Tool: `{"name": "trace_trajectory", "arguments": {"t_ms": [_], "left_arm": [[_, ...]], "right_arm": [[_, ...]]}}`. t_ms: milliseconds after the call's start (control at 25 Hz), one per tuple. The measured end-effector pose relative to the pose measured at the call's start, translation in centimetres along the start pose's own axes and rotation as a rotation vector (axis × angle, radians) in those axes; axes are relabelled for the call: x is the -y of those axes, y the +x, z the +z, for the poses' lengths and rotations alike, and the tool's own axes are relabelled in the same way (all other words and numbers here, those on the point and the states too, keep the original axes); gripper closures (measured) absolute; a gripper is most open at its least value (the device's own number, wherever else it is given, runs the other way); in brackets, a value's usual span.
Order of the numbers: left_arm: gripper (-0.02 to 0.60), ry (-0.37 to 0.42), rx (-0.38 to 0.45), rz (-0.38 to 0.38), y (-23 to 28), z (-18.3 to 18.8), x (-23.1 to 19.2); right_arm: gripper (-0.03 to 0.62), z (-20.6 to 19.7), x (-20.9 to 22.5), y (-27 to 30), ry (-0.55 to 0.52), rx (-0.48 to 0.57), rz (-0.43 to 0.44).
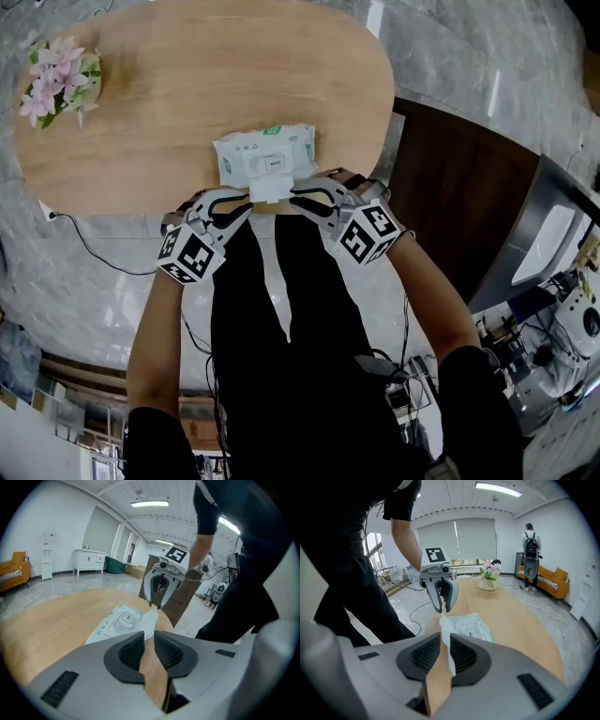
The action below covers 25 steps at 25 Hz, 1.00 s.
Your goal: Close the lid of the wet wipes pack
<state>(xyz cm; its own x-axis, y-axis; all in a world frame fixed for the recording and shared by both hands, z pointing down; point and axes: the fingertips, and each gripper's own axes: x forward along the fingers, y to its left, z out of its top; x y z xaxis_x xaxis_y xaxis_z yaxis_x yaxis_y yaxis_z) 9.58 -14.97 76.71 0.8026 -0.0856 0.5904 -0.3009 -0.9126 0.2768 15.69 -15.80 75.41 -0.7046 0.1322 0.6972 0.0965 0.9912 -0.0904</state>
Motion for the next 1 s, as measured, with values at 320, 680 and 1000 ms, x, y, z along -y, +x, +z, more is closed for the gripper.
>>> {"name": "trace_trajectory", "arguments": {"t_ms": [320, 680, 1000], "left_arm": [[0.532, 0.030, 0.009, -0.016, 0.5, 0.8, 0.4], [0.545, -0.004, 0.038, 0.061, 0.5, 1.5, -1.4], [0.552, -0.032, 0.046, 0.138, 0.7, 2.0, -3.9]], "right_arm": [[0.554, 0.0, 0.1, -0.2, 0.003, 0.002, -0.012], [0.572, 0.0, 1.8, -1.0, 0.032, 0.025, -0.060], [0.582, 0.0, 4.0, -0.9, 0.101, 0.052, -0.128]]}}
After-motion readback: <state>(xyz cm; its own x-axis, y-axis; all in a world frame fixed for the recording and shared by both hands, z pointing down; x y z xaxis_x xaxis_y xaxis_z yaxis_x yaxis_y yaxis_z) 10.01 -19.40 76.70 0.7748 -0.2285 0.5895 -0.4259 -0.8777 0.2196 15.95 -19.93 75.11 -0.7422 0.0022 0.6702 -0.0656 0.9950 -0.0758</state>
